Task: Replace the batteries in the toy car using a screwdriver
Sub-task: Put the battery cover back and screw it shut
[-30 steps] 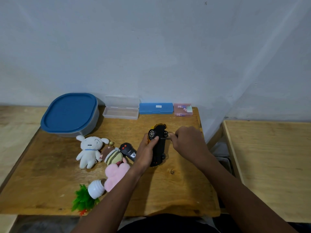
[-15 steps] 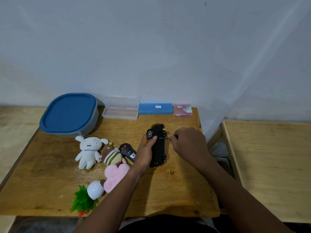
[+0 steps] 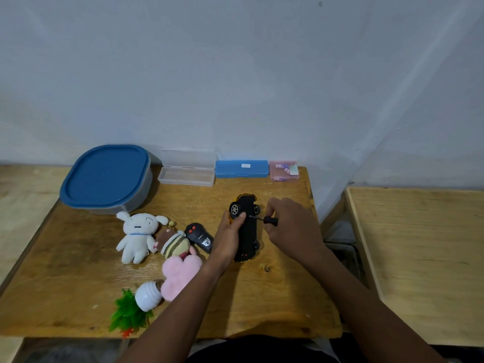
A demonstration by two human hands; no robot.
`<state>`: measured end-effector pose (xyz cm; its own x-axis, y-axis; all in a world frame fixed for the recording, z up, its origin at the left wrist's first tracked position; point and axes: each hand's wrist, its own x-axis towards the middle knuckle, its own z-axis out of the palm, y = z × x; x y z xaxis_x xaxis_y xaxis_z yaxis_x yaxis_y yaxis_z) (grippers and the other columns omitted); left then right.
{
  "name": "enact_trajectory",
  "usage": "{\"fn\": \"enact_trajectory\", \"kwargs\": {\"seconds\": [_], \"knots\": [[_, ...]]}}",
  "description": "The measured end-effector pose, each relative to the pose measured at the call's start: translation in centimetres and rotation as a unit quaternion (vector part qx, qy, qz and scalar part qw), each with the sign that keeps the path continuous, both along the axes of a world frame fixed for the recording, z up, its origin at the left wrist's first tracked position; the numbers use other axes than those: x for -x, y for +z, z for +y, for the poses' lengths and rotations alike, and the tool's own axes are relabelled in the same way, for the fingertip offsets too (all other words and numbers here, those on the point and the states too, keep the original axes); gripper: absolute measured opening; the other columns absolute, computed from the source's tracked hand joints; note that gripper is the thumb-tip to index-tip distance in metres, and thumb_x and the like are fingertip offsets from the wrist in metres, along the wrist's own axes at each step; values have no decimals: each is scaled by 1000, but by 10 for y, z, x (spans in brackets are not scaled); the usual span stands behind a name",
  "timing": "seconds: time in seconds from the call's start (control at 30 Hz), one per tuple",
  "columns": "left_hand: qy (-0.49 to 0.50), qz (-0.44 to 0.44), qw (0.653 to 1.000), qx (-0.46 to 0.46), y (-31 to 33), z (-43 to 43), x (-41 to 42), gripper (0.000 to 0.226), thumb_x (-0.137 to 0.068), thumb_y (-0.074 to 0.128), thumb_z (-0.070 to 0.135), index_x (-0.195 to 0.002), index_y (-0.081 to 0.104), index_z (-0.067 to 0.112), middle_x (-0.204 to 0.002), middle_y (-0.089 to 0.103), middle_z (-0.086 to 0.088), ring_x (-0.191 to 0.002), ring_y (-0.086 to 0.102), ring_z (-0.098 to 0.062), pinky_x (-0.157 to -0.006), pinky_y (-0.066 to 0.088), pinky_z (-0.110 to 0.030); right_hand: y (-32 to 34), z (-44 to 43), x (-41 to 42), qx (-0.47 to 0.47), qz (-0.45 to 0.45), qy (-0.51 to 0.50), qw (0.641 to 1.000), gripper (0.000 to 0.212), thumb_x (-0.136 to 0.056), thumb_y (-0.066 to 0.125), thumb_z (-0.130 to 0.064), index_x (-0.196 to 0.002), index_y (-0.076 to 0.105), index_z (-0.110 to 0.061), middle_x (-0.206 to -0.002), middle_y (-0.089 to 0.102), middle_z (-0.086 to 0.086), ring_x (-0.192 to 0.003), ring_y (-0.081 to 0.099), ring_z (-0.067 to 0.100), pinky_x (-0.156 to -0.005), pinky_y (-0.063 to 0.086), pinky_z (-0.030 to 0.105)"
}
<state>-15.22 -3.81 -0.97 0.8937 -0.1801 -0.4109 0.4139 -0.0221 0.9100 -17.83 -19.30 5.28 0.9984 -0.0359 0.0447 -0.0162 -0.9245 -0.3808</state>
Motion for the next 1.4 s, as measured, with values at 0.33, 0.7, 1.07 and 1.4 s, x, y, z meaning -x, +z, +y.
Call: {"fn": "enact_trajectory", "kwargs": {"seconds": [0.33, 0.7, 1.07, 1.4], "knots": [[-20, 2, 1000, -12, 1, 1, 4, 19, -104, 50, 38, -123, 53, 39, -119, 68, -2, -104, 67, -19, -83, 57, -37, -15, -4, -6, 9, 48, -63, 997, 45, -99, 47, -46, -64, 55, -18, -54, 46, -4, -51, 45, 11, -52, 37, 28], [-9, 14, 1000, 25, 1, -2, 0, 26, -104, 49, 36, -131, 51, 34, -123, 66, -5, -107, 66, -21, -81, 57, -35, -10, -8, -6, -55, 11, -15, 998, 16, -86, 68, -32, -80, 55, -25, -77, 56, -7, -72, 54, 11, -64, 51, 34], [28, 80, 990, 110, 20, 0, -19, 39, -103, 45, 48, -124, 65, 23, -123, 71, -15, -111, 68, -33, -99, 54, -49, -23, -6, -3, -318, 16, -90, 944, 44, -93, 60, -47, -68, 65, -10, -58, 62, -2, -53, 54, 5, -54, 42, 19], [-71, 170, 964, 193, 10, 20, -27, 47, -103, 39, 34, -141, 57, 14, -140, 59, -24, -133, 52, -47, -110, 41, -63, -40, -3, -11, -589, 135, -197, 772, 11, -88, 72, -20, -85, 68, -11, -67, 66, -8, -56, 60, -1, -48, 44, 15]]}}
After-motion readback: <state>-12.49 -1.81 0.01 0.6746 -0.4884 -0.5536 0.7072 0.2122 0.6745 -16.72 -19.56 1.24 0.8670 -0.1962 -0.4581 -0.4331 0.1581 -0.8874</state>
